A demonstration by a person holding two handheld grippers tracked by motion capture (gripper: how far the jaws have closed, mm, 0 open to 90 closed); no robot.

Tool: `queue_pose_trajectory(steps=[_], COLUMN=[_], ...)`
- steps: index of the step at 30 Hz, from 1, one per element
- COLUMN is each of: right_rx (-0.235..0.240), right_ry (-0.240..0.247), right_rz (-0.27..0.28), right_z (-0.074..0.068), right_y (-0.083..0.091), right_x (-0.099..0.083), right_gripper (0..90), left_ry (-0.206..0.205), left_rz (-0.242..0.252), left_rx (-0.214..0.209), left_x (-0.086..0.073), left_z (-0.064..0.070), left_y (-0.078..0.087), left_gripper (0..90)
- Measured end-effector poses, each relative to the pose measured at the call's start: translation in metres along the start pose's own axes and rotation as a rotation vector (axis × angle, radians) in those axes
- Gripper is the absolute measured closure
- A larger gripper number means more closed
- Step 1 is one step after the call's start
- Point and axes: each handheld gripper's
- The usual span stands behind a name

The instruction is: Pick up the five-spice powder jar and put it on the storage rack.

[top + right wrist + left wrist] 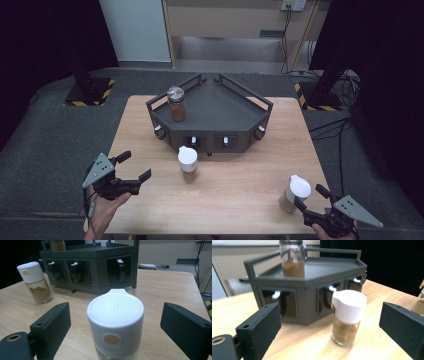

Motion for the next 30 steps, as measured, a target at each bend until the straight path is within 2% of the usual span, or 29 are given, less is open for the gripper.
queue_pose_trajectory(steps=[8, 14, 18, 22, 30], right_rx=[-0.001, -0.001, -0.001, 0.001, -0.002], right_ry=[0.001, 0.002, 0.002, 0.002, 0.001], right_rz=[0.000, 0.000, 0.002, 0.001, 0.001], right_z=[0.000, 0.000, 0.000, 0.000, 0.000], right_y=[0.000, 0.000, 0.000, 0.000, 0.000], right_x=[0.000, 0.000, 0.000, 0.000, 0.000], right_gripper=[9.4, 9.5, 9.4, 9.4, 9.4], left_ry=[0.016, -0.017, -0.005, 0.016, 0.024], left_rz=[-0.027, -0.043, -0.042, -0.010, 0.002], left_rx=[0.048, 0.075, 0.054, 0.023, 0.012], left_x=[-0.025, -0.038, -0.045, -0.052, -0.055], left_z=[0.006, 0.014, 0.011, 0.003, -0.002], left_y=[0.011, 0.015, 0.015, 0.018, 0.022], left_gripper=[3.2, 3.5, 3.4, 3.3, 3.4])
Point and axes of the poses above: each handheld gripper's, and its own axes: y roughly backward along the jaws, x roughly out of its top, z roughly to its right, and after that the axes turned 7 degrees about -y, right-handed
